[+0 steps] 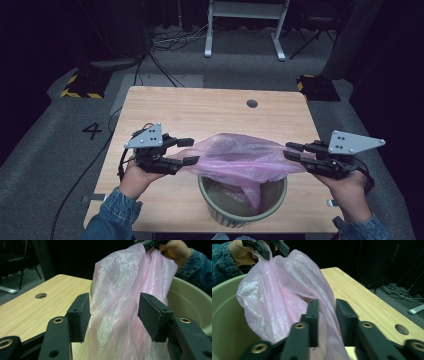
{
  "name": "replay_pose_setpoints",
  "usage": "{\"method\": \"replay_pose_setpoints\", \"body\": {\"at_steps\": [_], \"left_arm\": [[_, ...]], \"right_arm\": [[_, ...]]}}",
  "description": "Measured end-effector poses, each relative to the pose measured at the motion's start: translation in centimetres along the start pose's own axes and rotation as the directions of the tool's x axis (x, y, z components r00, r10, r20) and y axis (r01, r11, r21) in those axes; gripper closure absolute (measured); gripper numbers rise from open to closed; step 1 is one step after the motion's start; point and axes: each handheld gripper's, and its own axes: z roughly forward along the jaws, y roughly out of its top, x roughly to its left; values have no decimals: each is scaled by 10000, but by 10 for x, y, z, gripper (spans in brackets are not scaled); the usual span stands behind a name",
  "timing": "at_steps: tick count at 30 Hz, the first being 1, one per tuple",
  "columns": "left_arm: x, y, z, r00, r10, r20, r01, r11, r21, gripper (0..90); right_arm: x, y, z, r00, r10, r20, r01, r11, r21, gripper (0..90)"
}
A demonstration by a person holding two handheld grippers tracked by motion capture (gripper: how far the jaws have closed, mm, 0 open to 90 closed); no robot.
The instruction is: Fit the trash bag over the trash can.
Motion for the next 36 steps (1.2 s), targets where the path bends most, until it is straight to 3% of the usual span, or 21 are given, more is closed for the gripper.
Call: {"method": "replay_pose_setpoints", "body": {"at_steps": [4, 6, 8, 11, 15, 19, 22, 26, 29, 30, 31, 34, 36], "left_arm": [[3, 1, 12, 9994, -147, 315, 130, 9984, 551, 488], [5, 0, 14, 9945, -539, 902, 482, 9968, 638, 593], [4, -1, 12, 9964, -433, 723, 396, 9979, 517, 741], [3, 0, 5, 9979, -459, 447, 452, 9988, 172, 876], [-1, 3, -7, 9991, -410, 94, 413, 9982, -438, 897], [-6, 7, -11, 9997, -233, -85, 228, 9983, -538, 897], [-9, 8, -7, 9999, 101, 12, -101, 9993, -347, 891], [-6, 9, 4, 9995, -79, 317, 81, 9999, -68, 506], [-3, 8, 12, 9982, -249, 552, 234, 9993, 279, 450], [-2, 8, 14, 9965, -311, 778, 276, 9986, 454, 468], [-3, 8, 15, 9952, -312, 926, 263, 9982, 540, 577], [-5, 9, 14, 9968, -93, 794, 43, 9980, 629, 859], [-5, 10, 10, 9978, -162, 650, 131, 9988, 473, 896]], "right_arm": [[-1, 4, 13, 9999, -134, -68, 134, 9999, -16, 765], [1, 6, 16, 9996, -249, 147, 251, 9996, -163, 636], [4, 7, 13, 9970, -367, 678, 401, 9979, -502, 521], [10, 9, -1, 9947, -218, 1009, 317, 9947, -979, 476], [20, 12, -24, 9974, -50, 719, 161, 9876, -1560, 485], [30, 12, -35, 9986, -237, 465, 304, 9883, -1491, 511], [39, 11, -37, 9989, -448, 122, 461, 9897, -1359, 532], [46, 7, -27, 9973, -607, -424, 571, 9952, -794, 532], [43, 0, -12, 9965, -659, -523, 643, 9975, -305, 524], [42, -2, -8, 9963, -577, -634, 567, 9982, -182, 537], [41, -4, -2, 9958, -489, -780, 492, 9988, 24, 595], [42, -8, 7, 9898, -547, -1313, 605, 9973, 409, 773], [46, -10, 9, 9824, -708, -1732, 818, 9950, 578, 871]]}}
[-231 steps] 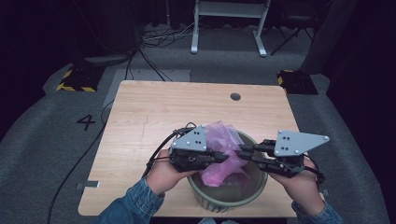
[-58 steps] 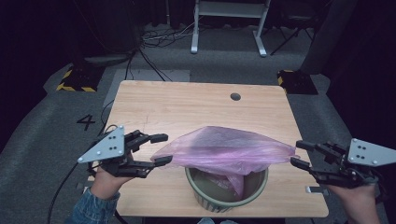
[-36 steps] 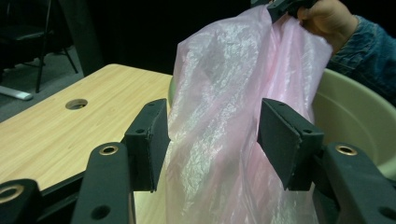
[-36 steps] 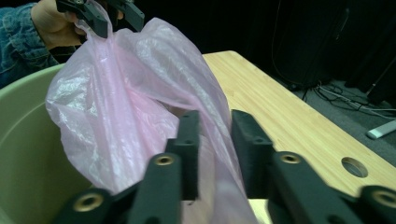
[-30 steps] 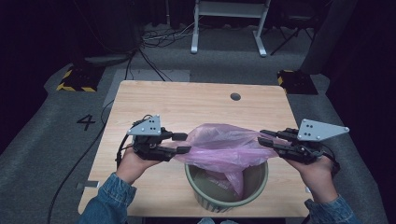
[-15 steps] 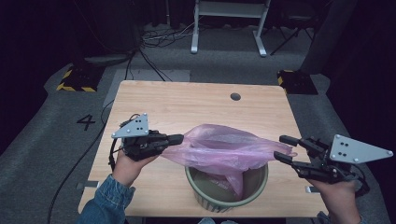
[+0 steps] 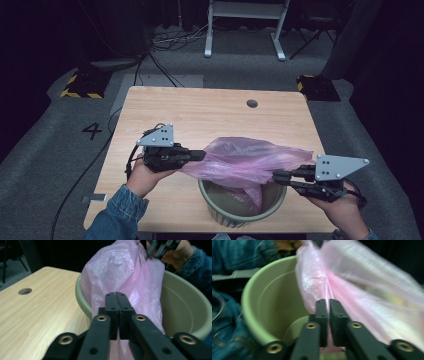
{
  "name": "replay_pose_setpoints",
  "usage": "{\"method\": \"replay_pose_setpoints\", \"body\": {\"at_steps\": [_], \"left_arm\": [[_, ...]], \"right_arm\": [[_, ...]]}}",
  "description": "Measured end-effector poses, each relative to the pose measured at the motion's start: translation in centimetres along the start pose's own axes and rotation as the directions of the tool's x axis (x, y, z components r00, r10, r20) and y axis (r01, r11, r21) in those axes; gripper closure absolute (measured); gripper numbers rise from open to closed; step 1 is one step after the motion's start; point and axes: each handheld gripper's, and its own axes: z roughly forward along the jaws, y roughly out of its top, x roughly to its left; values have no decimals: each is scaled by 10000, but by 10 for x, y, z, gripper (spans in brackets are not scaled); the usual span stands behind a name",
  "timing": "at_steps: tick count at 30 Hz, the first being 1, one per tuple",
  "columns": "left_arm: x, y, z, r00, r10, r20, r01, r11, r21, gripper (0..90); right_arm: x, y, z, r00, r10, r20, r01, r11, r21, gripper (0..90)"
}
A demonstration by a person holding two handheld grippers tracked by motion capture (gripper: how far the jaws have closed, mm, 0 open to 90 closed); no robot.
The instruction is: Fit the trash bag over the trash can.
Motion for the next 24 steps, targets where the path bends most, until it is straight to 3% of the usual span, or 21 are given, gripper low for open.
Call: {"method": "replay_pose_setpoints", "body": {"at_steps": [5, 12, 19, 24], "left_arm": [[1, 0, -12, 9974, -126, -705, 97, 9991, -405, 898], [0, -6, -20, 9896, -138, -1429, 39, 9976, -692, 897], [-4, -10, -22, 9898, -118, -1419, 3, 9968, -802, 897], [-6, -18, -18, 9932, -139, -1154, 66, 9980, -634, 897]], "right_arm": [[14, -7, -3, 9972, -434, -605, 451, 9986, 264, 900], [36, -22, -21, 9934, -245, -1122, 224, 9995, -205, 900], [60, -30, -32, 9882, -446, -1467, 449, 9990, -13, 900], [69, -44, -18, 9781, -200, -2071, 344, 9972, 663, 900]]}}
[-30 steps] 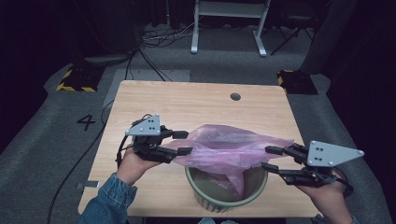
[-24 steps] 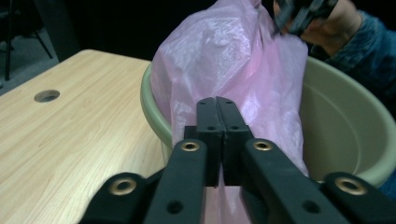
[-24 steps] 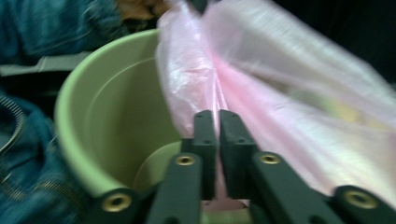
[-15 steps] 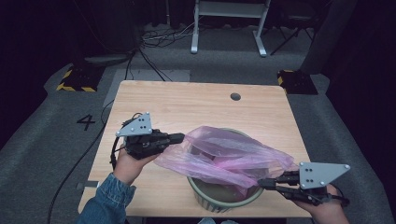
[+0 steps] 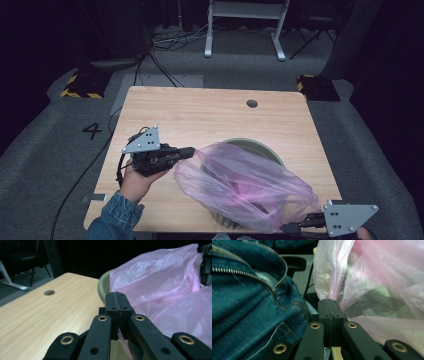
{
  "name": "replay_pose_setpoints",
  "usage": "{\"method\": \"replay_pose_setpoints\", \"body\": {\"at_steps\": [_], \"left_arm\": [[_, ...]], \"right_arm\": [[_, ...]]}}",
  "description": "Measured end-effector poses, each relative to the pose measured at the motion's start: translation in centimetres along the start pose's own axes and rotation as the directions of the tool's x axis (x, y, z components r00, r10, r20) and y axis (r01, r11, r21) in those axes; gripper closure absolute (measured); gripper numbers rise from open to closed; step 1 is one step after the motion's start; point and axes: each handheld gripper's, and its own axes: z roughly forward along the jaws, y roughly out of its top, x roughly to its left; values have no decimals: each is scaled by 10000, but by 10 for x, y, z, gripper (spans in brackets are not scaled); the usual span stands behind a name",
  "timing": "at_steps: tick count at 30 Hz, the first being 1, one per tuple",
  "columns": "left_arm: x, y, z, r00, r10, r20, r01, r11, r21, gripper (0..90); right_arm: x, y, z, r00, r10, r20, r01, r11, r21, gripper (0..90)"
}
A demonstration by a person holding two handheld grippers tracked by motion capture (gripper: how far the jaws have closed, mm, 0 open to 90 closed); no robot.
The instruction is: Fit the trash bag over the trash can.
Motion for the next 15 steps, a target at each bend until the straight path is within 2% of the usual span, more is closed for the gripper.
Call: {"method": "replay_pose_setpoints", "body": {"at_steps": [4, 5, 6, 7, 9, 10, 12, 13, 15], "left_arm": [[-1, -3, 1, 9998, -67, 188, 70, 9998, -160, 896], [-1, -2, 1, 9997, -92, 206, 98, 9996, -267, 895], [-1, 0, 1, 9998, -113, 184, 120, 9992, -378, 858], [0, 2, 1, 9995, -212, 225, 222, 9987, -450, 784], [-1, 5, 0, 9991, -180, 395, 203, 9982, -569, 736], [-2, 8, 0, 9993, -151, 349, 171, 9982, -581, 706], [-3, 10, 1, 9990, -114, 429, 139, 9982, -578, 632], [-4, 11, 1, 9988, -103, 484, 131, 9983, -575, 609], [-7, 14, 1, 9987, -85, 500, 112, 9985, -543, 537]], "right_arm": [[8, 1, 3, 9999, -117, 89, 116, 9999, 52, 881], [9, 3, 1, 9996, -180, 198, 181, 9998, -60, 833], [10, 6, -2, 9992, -156, 370, 162, 9997, -170, 774], [10, 9, -5, 9984, -121, 559, 138, 9995, -300, 718], [10, 15, -14, 9948, -78, 1012, 141, 9980, -615, 650], [9, 18, -19, 9917, -73, 1284, 174, 9968, -774, 616], [7, 25, -33, 9794, -45, 2017, 318, 9907, -1320, 559], [6, 27, -36, 9760, -26, 2180, 348, 9889, -1441, 551], [1, 32, -47, 9614, 85, 2750, 448, 9813, -1871, 529]]}}
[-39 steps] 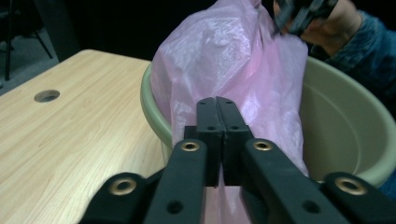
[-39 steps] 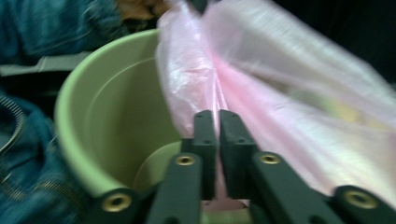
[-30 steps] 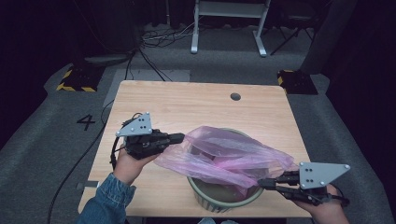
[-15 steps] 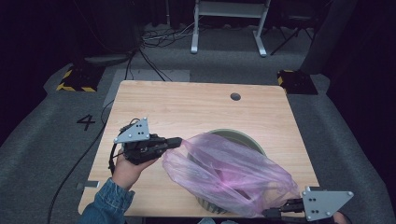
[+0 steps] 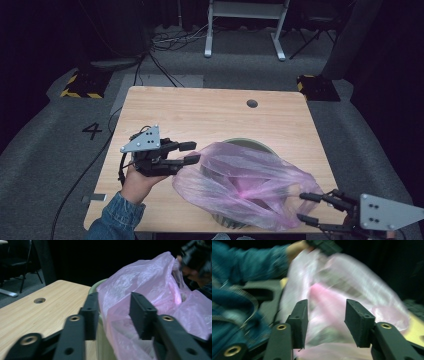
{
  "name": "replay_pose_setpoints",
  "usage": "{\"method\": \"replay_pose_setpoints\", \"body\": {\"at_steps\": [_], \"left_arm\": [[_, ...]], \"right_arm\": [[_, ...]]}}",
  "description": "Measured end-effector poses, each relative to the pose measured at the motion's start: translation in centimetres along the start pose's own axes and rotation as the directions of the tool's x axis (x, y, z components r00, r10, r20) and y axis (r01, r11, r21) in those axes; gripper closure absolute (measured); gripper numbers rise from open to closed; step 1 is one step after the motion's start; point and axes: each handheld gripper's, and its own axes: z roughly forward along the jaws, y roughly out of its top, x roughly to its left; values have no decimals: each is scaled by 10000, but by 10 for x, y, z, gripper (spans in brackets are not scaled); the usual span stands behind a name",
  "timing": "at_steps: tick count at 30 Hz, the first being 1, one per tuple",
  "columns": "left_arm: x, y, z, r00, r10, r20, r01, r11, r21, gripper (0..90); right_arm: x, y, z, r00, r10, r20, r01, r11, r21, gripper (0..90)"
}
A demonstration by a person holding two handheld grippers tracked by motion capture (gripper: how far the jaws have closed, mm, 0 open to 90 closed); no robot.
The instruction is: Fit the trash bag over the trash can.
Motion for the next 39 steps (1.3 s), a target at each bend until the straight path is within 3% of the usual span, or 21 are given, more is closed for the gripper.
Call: {"method": "replay_pose_setpoints", "body": {"at_steps": [2, 6, 10, 14, 17, 19, 21, 24, 25, 26, 27, 28, 29, 31, 33, 37, 39], "left_arm": [[-4, 2, -1, 9998, 75, 160, -75, 10000, -35, 501], [-12, 3, -1, 9990, 237, 377, -247, 9994, 256, 427], [-13, 0, 2, 9991, 412, 41, -414, 9959, 805, 415], [-5, -1, 12, 9999, 103, -76, -95, 9942, 1072, 419], [2, 1, 17, 9999, -158, -56, 164, 9927, 1193, 518], [3, 3, 19, 9993, -122, -356, 165, 9923, 1227, 678], [3, 4, 18, 9980, -171, -613, 238, 9936, 1103, 779], [4, 3, 11, 9946, -113, -1035, 186, 9974, 692, 850], [5, 3, 9, 9941, -181, -1070, 249, 9977, 631, 855], [6, 1, 7, 9932, -278, -1128, 349, 9975, 610, 854], [8, 0, 5, 9933, -274, -1125, 350, 9973, 653, 853], [8, -1, 4, 9935, -321, -1090, 392, 9972, 630, 839], [9, -1, 4, 9943, -341, -1010, 403, 9974, 594, 757], [8, 4, 4, 9958, -198, -891, 242, 9985, 487, 562], [6, 12, 4, 9971, 189, -731, -164, 9993, 344, 453], [4, 33, 14, 9964, 807, -248, -796, 9960, 403, 371], [5, 39, 22, 9965, 832, -44, -829, 9953, 505, 357]], "right_arm": [[-7, 6, -5, 9983, -4, 577, 17, 9998, -213, 520], [-24, 11, -4, 9881, -40, 1537, 34, 10000, 46, 493], [-37, 11, 3, 9740, -95, 2265, 36, 9996, 263, 480], [-53, 8, 9, 9555, 231, 2940, -277, 9995, 115, 461], [-63, 7, 13, 9428, 320, 3319, -395, 9991, 158, 461], [-71, 6, 15, 9432, 477, 3288, -543, 9985, 108, 462], [-75, 6, 17, 9453, 606, 3206, -648, 9979, 25, 459], [-77, 4, 16, 9379, 648, 3407, -697, 9976, 21, 468], [-78, 2, 15, 9348, 741, 3474, -822, 9966, 85, 516], [-79, 0, 14, 9358, 810, 3430, -915, 9957, 145, 586], [-81, -2, 13, 9435, 896, 3190, -1055, 9939, 329, 692], [-81, -3, 13, 9459, 928, 3110, -1108, 9930, 407, 762], [-82, -5, 13, 9521, 938, 2911, -1119, 9927, 459, 846], [-83, -5, 13, 9609, 1004, 2581, -1150, 9925, 420, 888], [-83, -2, 15, 9662, 937, 2403, -1065, 9935, 410, 892], [-81, 8, 22, 9760, 577, 2101, -678, 9968, 412, 892], [-82, 12, 27, 9788, 430, 2002, -522, 9978, 410, 892]]}}
